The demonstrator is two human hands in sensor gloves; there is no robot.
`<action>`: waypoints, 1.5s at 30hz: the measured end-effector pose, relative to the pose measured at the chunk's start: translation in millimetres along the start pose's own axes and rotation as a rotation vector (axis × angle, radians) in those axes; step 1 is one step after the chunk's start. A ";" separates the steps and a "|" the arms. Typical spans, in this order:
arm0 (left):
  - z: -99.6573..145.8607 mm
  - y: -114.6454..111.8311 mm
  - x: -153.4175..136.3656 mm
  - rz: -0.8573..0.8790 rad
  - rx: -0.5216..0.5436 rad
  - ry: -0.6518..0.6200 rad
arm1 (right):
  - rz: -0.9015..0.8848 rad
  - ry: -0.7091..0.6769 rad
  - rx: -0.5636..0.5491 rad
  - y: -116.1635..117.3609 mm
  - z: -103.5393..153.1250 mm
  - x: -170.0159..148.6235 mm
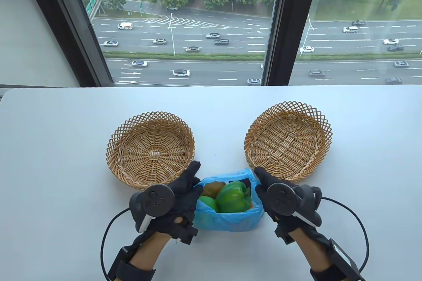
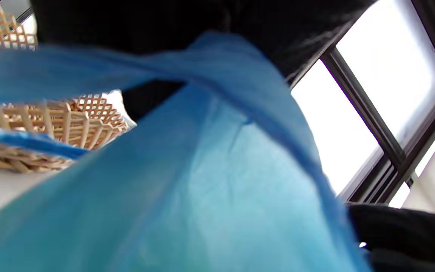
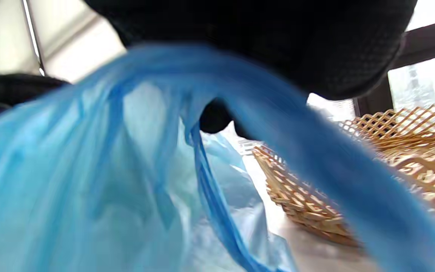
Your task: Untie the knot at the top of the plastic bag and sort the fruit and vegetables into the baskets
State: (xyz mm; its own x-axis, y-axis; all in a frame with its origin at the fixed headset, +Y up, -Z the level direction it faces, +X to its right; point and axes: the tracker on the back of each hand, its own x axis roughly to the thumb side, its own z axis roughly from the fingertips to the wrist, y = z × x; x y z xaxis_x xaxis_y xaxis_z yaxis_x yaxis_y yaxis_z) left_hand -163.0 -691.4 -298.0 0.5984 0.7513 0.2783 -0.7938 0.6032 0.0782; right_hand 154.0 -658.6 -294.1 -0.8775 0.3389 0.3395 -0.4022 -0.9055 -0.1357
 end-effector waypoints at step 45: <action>6.8 1.1 2.7 -0.124 0.002 0.034 | -0.057 0.012 0.079 0.6 10.3 -4.8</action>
State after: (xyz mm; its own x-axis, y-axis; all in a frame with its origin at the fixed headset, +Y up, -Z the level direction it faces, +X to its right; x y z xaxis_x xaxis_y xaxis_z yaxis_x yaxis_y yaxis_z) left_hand -163.0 -690.5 -290.7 0.6954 0.6795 0.2340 -0.7136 0.6915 0.1123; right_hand 160.6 -663.4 -286.2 -0.8569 0.3933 0.3332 -0.4303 -0.9017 -0.0422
